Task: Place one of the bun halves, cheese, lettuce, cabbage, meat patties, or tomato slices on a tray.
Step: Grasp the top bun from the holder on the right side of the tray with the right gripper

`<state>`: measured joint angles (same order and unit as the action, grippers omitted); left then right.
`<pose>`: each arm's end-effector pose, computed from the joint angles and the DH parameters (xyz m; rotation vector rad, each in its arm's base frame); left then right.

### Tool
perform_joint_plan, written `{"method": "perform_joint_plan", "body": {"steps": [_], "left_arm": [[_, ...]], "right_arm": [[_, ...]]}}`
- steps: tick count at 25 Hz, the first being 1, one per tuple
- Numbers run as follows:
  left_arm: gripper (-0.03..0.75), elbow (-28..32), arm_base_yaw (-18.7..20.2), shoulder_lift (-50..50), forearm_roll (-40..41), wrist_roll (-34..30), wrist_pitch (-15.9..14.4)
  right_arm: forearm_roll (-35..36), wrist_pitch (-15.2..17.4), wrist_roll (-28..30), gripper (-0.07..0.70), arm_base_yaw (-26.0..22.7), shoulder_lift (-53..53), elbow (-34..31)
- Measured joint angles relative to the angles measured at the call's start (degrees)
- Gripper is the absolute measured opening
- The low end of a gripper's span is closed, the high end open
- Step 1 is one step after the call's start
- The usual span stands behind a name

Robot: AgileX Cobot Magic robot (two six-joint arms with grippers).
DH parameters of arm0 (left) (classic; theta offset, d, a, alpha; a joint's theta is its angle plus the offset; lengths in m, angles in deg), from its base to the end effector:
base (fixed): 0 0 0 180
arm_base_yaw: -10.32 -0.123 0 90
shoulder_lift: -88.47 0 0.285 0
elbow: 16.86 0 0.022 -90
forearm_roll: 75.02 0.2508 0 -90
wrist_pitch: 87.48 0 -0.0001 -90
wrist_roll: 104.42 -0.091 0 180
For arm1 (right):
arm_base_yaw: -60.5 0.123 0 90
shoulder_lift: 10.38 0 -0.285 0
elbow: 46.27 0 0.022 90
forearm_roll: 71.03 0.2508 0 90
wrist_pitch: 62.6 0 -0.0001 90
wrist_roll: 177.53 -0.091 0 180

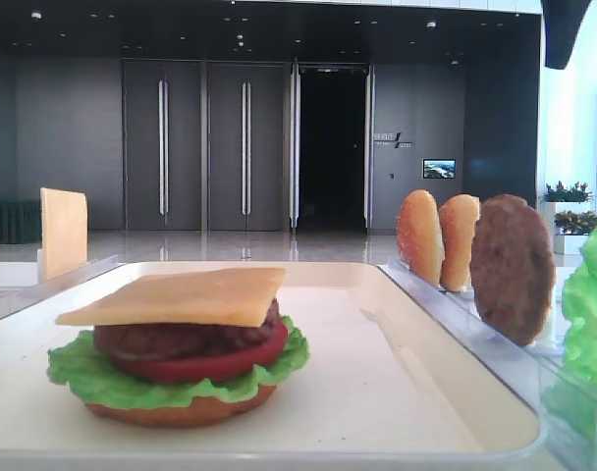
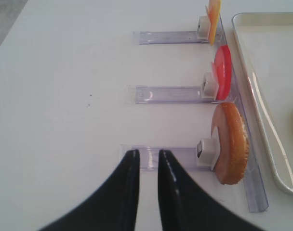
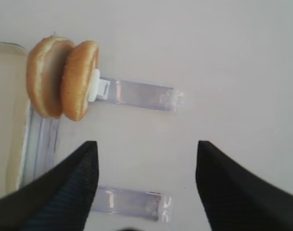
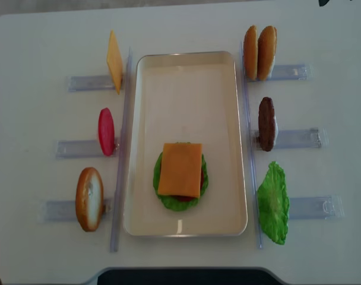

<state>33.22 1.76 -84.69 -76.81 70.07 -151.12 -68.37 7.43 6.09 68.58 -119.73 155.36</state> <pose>-0.0061 -0.0035 0.2659 -0.0538 2.1050 0.1097 0.3742 0.0571 0.3397 -0.2707 2.7408 0.0854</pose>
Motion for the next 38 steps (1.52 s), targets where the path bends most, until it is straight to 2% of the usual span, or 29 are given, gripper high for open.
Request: {"method": "perform_joint_plan", "body": {"steps": [8, 13, 19, 25, 30, 38], "left_arm": [[0.106, 0.00, 0.00, 0.00, 0.06, 0.22, 0.00], [0.106, 0.00, 0.00, 0.00, 0.11, 0.22, 0.00], [0.106, 0.00, 0.00, 0.00, 0.11, 0.22, 0.00], [0.104, 0.00, 0.00, 0.00, 0.11, 0.22, 0.00], [0.104, 0.00, 0.00, 0.00, 0.11, 0.22, 0.00], [0.102, 0.00, 0.00, 0.00, 0.11, 0.22, 0.00]], "right_arm": [[0.31, -0.13, -7.26, 0.451, 8.40, -0.37, 0.00], [0.83, -2.09, -9.71, 0.451, 12.53, -0.82, 0.00], [1.85, -3.31, -10.26, 0.451, 12.89, -2.31, 0.24], [2.08, -8.24, -12.99, 0.451, 12.89, -3.76, 0.48], [2.13, -9.21, -14.38, 0.451, 12.89, -6.16, 0.48], [2.34, -12.95, -14.57, 0.451, 12.89, -9.10, 0.48]]}}
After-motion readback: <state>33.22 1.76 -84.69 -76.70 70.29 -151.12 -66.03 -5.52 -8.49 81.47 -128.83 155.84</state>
